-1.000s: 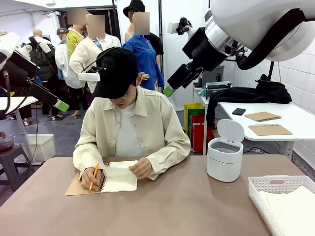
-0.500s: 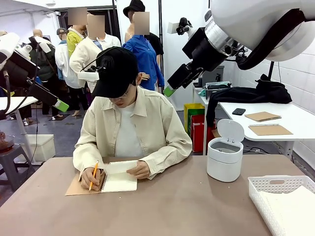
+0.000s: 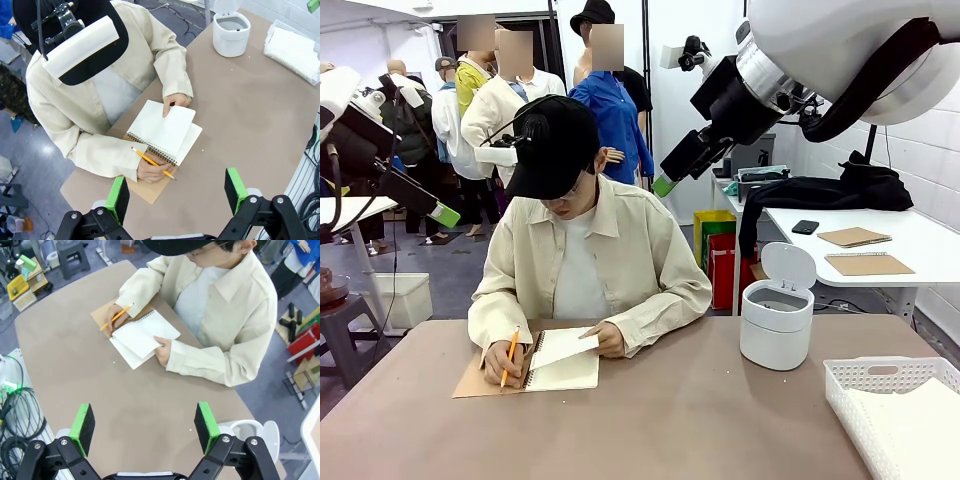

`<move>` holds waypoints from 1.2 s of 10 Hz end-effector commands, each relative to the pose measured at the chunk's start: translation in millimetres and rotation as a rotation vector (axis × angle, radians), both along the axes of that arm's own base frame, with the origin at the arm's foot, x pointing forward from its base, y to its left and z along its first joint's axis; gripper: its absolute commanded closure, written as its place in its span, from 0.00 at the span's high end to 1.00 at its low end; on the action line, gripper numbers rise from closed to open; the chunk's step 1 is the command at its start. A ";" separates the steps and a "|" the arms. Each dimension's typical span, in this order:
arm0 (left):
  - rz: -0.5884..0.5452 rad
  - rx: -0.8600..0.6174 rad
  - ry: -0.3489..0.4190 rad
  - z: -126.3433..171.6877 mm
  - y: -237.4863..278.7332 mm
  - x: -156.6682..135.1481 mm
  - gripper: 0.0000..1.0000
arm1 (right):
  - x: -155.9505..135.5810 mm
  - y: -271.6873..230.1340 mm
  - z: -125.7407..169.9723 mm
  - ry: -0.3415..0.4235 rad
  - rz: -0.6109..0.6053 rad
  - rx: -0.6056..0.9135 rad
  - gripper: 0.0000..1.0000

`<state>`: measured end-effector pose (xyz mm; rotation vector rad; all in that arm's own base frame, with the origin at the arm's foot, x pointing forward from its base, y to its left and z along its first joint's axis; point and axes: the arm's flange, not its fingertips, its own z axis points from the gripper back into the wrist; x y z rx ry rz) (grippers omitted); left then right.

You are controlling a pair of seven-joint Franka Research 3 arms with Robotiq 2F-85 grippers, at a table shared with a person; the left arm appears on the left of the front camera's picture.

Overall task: Sort the paper based on its condition.
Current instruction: If a person hands you a paper, place it in the Organizing basket , and if it's crumpled, put it in the Trash can.

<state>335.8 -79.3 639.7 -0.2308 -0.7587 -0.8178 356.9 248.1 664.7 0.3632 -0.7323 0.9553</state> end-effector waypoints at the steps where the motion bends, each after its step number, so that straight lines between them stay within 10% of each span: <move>1: 0.000 -0.007 0.001 0.5 -0.2 -0.2 1.00 | -0.2 0.2 0.8 0.011 0.001 -0.006 1.00; 12: 0.000 -0.007 0.001 0.5 -0.2 -0.2 1.00 | -0.2 0.2 0.8 0.011 0.001 -0.006 1.00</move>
